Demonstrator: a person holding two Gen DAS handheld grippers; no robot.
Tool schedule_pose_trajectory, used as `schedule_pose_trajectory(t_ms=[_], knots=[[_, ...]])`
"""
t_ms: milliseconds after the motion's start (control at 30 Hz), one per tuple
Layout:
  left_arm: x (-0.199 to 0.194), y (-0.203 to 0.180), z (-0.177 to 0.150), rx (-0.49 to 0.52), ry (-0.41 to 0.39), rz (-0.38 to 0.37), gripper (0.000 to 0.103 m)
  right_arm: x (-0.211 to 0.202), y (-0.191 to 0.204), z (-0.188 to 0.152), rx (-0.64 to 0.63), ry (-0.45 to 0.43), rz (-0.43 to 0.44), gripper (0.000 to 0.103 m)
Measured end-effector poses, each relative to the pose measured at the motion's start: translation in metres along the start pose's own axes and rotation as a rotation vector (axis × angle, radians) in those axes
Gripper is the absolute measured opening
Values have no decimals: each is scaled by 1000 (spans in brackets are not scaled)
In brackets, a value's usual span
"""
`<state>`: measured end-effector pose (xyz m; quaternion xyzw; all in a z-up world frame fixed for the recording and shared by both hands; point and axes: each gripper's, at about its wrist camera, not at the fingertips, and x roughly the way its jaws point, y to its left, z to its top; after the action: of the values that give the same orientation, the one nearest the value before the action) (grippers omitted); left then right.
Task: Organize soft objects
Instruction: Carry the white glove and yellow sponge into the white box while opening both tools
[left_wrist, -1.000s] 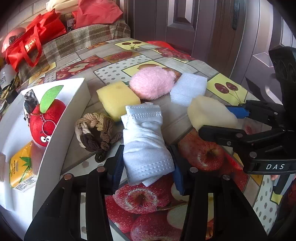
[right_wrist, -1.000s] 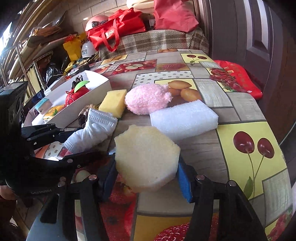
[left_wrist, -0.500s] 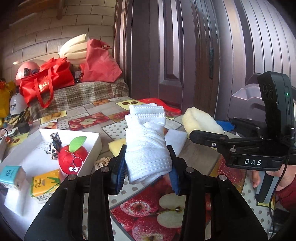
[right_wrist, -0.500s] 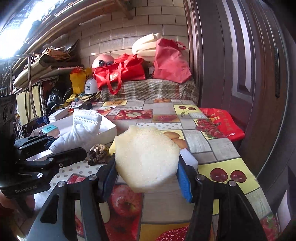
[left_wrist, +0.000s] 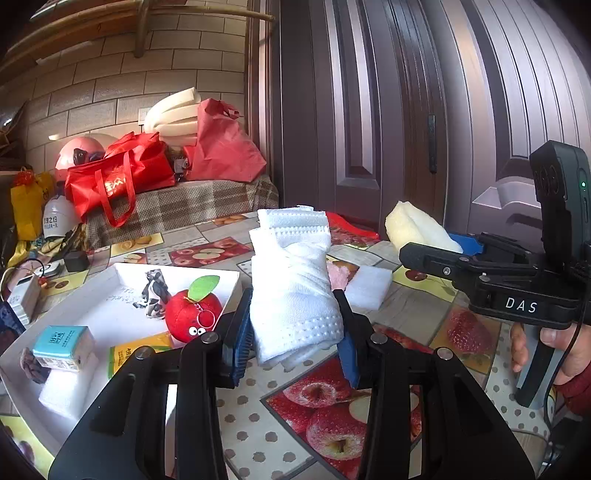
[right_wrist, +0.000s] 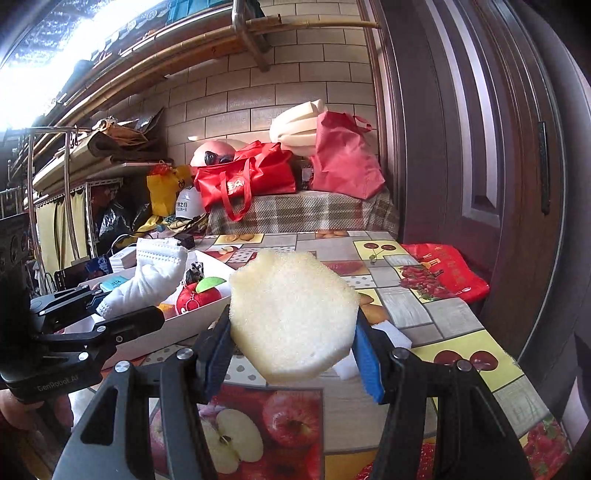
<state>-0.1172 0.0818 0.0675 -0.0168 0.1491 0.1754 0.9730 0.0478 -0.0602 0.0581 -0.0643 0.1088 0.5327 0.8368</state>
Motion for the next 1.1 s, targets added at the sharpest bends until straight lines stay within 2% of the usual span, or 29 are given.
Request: schedule_pose_trajectory(t_ms=[567, 1100], knots=[[-39, 56, -18, -42, -8, 115, 39, 11, 41, 0, -42, 18, 63, 59], [-52, 107, -27, -84, -6, 223, 40, 30, 70, 0, -63, 68, 128, 59]])
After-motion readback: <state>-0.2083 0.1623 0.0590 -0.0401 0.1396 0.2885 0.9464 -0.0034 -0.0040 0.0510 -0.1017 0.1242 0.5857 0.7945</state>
